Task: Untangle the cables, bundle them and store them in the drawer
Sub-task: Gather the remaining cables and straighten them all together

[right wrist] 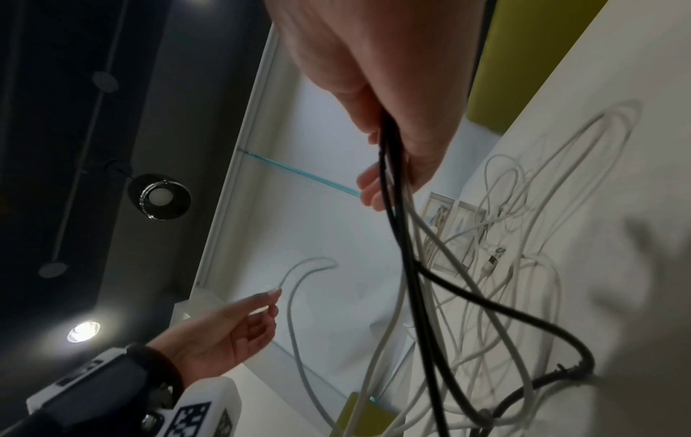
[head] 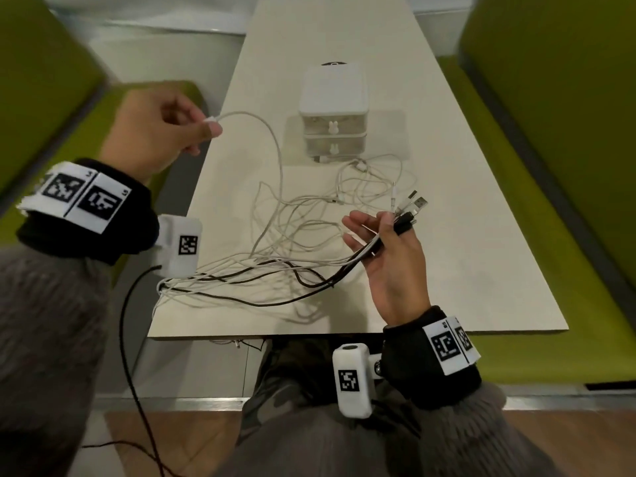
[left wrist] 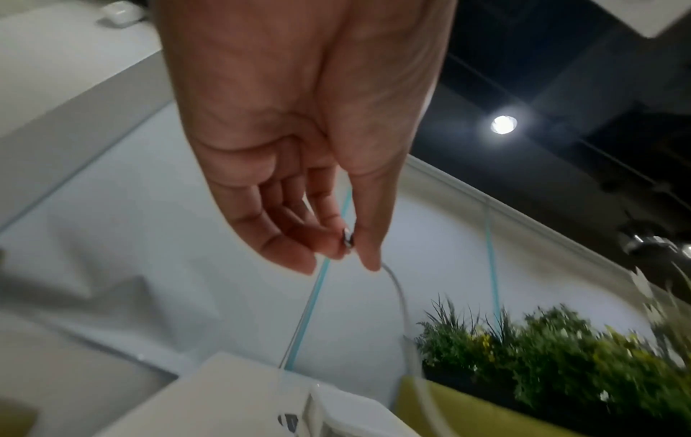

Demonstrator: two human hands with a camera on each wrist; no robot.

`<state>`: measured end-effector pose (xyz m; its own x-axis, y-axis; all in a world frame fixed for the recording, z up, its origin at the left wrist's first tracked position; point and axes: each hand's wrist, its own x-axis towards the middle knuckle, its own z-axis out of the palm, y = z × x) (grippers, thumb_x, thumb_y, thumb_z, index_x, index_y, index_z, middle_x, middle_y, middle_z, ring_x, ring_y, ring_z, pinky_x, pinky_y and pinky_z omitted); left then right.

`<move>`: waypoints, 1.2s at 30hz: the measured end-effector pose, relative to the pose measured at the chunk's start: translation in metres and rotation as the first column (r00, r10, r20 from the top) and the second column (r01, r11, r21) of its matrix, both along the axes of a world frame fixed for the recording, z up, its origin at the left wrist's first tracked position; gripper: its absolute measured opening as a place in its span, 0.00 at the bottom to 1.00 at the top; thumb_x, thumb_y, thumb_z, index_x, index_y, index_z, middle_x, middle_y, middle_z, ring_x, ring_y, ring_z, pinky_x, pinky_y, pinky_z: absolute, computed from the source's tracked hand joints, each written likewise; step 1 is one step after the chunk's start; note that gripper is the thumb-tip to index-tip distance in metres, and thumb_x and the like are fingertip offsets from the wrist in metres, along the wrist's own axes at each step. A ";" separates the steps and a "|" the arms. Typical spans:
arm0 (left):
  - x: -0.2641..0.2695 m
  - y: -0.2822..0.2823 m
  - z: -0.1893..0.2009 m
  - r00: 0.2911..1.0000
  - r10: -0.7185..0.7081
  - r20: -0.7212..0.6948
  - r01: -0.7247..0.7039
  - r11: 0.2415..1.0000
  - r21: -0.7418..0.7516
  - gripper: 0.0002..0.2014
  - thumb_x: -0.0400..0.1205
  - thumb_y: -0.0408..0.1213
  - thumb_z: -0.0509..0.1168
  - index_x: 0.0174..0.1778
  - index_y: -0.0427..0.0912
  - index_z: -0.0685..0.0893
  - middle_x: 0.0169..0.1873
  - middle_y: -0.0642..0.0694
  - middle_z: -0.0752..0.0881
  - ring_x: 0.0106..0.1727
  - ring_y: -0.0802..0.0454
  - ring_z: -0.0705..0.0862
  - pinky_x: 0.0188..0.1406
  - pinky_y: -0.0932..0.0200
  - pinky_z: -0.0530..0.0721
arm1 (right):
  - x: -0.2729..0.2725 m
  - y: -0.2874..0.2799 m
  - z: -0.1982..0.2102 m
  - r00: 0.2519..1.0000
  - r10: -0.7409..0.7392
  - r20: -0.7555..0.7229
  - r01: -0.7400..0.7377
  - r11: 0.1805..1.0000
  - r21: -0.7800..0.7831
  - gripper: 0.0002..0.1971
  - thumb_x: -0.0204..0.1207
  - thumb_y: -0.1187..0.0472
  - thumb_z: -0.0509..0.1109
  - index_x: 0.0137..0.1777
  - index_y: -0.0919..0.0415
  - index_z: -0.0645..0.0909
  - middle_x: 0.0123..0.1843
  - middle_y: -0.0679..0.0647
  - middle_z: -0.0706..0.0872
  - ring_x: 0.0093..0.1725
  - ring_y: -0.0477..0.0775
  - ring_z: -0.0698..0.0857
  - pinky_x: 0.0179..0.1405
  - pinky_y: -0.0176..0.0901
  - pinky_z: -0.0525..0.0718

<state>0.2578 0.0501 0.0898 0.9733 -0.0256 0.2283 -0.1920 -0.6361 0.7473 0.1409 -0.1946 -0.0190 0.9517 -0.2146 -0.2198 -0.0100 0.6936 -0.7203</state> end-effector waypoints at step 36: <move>-0.051 -0.105 -0.036 0.889 -0.443 -0.113 0.430 0.894 -0.124 0.10 0.76 0.39 0.72 0.48 0.38 0.86 0.37 0.46 0.89 0.38 0.52 0.88 0.44 0.60 0.87 | 0.008 0.024 0.003 0.991 -0.069 0.115 0.116 0.875 -0.470 0.07 0.81 0.66 0.67 0.53 0.57 0.85 0.34 0.38 0.83 0.32 0.37 0.75 0.35 0.32 0.71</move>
